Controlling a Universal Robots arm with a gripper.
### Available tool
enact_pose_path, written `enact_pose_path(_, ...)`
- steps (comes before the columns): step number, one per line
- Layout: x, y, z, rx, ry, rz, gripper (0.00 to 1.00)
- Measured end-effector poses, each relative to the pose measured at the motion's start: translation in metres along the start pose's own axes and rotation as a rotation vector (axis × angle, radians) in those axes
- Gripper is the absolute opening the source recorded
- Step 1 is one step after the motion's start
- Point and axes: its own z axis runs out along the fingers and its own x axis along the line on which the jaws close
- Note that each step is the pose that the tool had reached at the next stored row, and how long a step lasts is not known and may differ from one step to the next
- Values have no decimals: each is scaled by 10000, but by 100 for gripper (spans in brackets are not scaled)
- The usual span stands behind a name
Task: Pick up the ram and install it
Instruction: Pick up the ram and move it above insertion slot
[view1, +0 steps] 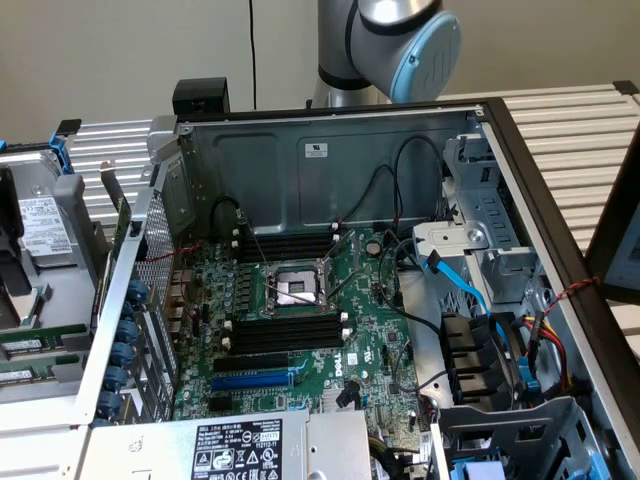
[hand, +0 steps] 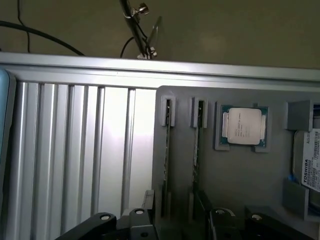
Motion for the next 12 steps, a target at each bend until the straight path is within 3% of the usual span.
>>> enact_pose_path(12,-3,0,218,1,0,-1,45)
